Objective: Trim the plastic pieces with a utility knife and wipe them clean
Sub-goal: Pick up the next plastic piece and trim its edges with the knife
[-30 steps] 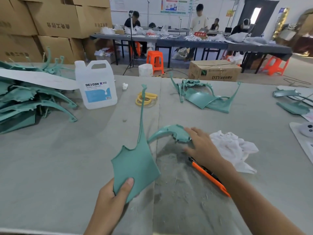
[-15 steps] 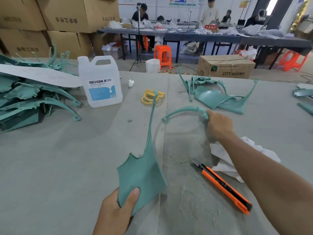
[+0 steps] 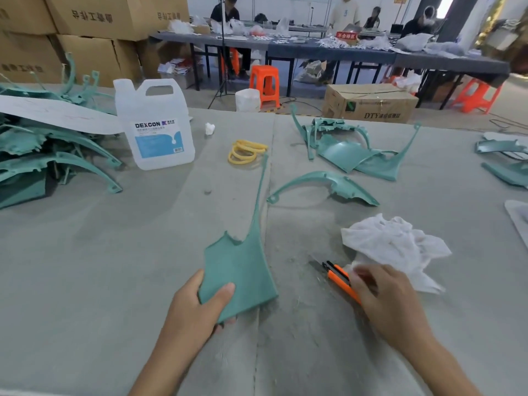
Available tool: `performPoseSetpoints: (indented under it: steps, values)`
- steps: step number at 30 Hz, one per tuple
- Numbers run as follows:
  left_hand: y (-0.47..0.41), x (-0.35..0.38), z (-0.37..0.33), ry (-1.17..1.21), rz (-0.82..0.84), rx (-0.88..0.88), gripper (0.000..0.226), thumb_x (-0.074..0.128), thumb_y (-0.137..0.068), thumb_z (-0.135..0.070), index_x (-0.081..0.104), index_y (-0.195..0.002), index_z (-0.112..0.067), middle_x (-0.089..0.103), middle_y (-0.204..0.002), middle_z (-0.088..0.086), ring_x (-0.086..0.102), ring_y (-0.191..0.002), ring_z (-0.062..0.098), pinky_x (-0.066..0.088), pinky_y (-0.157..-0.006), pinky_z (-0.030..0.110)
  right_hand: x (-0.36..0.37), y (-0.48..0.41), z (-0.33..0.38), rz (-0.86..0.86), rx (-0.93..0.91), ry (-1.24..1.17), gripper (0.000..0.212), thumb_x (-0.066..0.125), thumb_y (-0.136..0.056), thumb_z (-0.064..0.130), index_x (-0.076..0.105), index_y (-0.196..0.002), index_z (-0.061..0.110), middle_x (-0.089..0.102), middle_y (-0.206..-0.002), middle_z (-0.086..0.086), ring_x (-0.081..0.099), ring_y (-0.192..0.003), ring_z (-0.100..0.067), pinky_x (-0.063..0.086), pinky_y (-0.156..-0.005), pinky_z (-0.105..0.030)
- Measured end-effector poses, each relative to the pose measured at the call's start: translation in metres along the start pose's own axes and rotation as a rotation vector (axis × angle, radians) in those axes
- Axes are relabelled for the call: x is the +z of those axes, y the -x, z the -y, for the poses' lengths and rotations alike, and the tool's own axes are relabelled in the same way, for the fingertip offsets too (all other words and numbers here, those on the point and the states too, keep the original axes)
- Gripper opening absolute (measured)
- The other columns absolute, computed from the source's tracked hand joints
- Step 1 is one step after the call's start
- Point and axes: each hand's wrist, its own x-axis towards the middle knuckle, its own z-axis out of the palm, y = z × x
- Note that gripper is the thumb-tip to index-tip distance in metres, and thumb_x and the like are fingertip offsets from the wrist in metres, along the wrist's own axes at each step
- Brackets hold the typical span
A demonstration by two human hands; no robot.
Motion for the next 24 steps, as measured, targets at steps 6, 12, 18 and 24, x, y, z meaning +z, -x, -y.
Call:
performPoseSetpoints:
  steps: [6,12,18,24]
  values:
    - [-0.051,0.010,-0.016,-0.424,0.041,0.070,0.076,0.079,-0.078,-0.046,0.041,-0.142,-0.031,0.068,-0.108,-0.008,0.068,-0.086,0.012,0.052,-0.071,0.028,0.007,0.036,-0.006,-0.045,-0.024,0.126,0.026,0.081,-0.085,0.025,0.075,-0.109,0.015,0.068,-0.095,-0.002,0.059,-0.088,-0.033,0.044,-0.081,-0.038]
    - [-0.050,0.047,-0.015,-1.039,0.128,0.322,0.130,0.032,-0.052,-0.101,0.014,-0.158,-0.027,0.007,-0.166,0.003,0.006,-0.152,0.022,0.013,-0.120,0.042,0.015,0.033,0.003,-0.204,-0.087,0.108,0.041,0.071,-0.086,0.031,0.072,-0.124,0.013,0.063,-0.093,-0.006,0.048,-0.093,-0.026,0.037,-0.087,-0.035]
    - [-0.053,0.065,-0.003,-1.121,0.108,0.358,0.101,0.031,-0.083,-0.085,0.014,-0.159,-0.022,0.009,-0.168,0.007,0.006,-0.155,0.024,0.014,-0.121,0.038,0.021,0.031,0.021,-0.099,-0.021,-0.174,0.042,0.053,-0.095,0.048,0.061,-0.131,0.030,0.055,-0.108,0.012,0.045,-0.103,-0.012,0.038,-0.088,-0.031]
    - [-0.050,0.036,0.000,-0.814,-0.032,0.433,0.057,0.062,-0.093,-0.029,0.046,-0.148,-0.026,0.054,-0.148,-0.005,0.056,-0.126,0.023,0.046,-0.095,0.032,0.033,0.021,0.030,-0.006,-0.029,-0.330,0.028,0.054,-0.095,0.054,0.046,-0.121,0.052,0.063,-0.090,0.024,0.060,-0.082,0.001,0.043,-0.067,-0.024]
